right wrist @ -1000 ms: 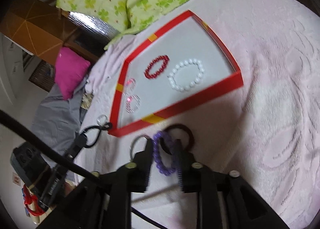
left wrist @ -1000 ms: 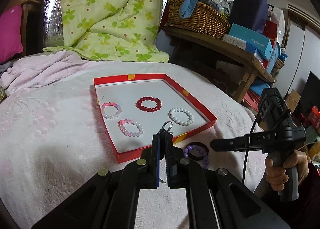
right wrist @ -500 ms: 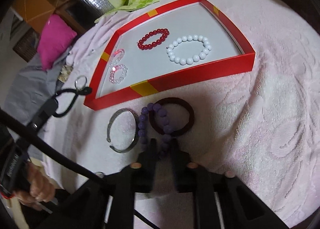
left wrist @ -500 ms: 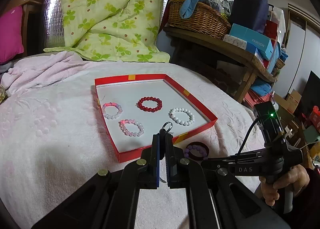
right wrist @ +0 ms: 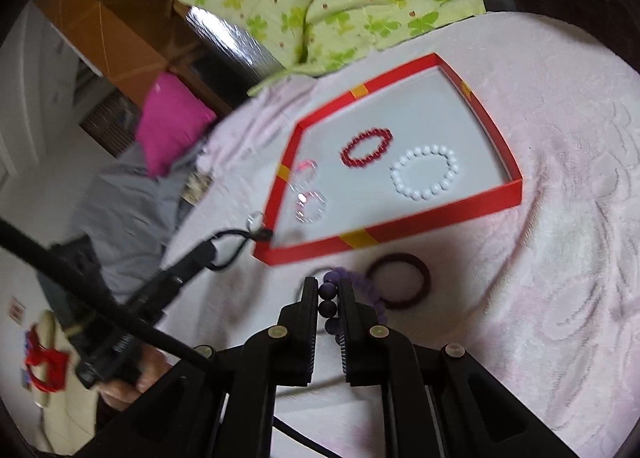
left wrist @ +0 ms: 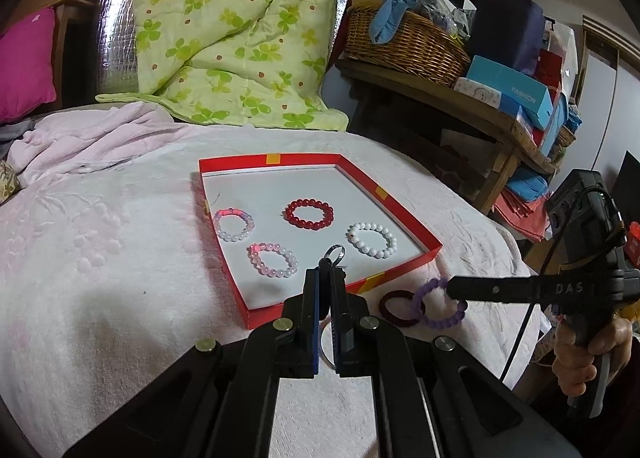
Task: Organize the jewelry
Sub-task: 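Carry the hair tie and purple bracelet toward the red tray with both tools, then lower both held items into the red tray and open both tools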
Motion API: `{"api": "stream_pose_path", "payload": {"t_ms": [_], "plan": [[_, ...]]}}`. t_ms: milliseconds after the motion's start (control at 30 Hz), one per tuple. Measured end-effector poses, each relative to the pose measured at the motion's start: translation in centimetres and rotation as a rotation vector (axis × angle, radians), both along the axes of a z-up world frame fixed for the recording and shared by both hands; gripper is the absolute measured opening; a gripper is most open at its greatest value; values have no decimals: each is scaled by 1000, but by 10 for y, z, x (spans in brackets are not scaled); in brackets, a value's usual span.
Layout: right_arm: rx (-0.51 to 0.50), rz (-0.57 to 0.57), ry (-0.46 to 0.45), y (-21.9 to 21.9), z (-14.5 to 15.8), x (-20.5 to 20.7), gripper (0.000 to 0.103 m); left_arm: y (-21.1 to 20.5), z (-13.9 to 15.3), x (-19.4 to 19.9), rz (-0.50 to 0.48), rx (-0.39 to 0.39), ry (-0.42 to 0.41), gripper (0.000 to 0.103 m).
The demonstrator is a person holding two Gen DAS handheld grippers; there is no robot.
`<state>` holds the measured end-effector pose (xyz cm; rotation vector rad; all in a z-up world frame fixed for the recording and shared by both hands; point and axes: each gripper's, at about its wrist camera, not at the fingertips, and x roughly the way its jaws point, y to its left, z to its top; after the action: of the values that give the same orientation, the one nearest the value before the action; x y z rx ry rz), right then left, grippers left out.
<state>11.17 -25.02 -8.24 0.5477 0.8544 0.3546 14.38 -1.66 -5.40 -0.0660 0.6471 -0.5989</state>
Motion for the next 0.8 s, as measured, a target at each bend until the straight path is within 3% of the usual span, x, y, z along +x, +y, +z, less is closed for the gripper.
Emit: {"api": "stream_pose_path", "payload": {"t_ms": [300, 800], "plan": [[74, -48, -114, 2, 21, 2, 10, -1, 1, -1, 1, 0, -2, 5], [131, -78, -104, 2, 20, 42, 11, -5, 0, 12, 1, 12, 4, 5]]}}
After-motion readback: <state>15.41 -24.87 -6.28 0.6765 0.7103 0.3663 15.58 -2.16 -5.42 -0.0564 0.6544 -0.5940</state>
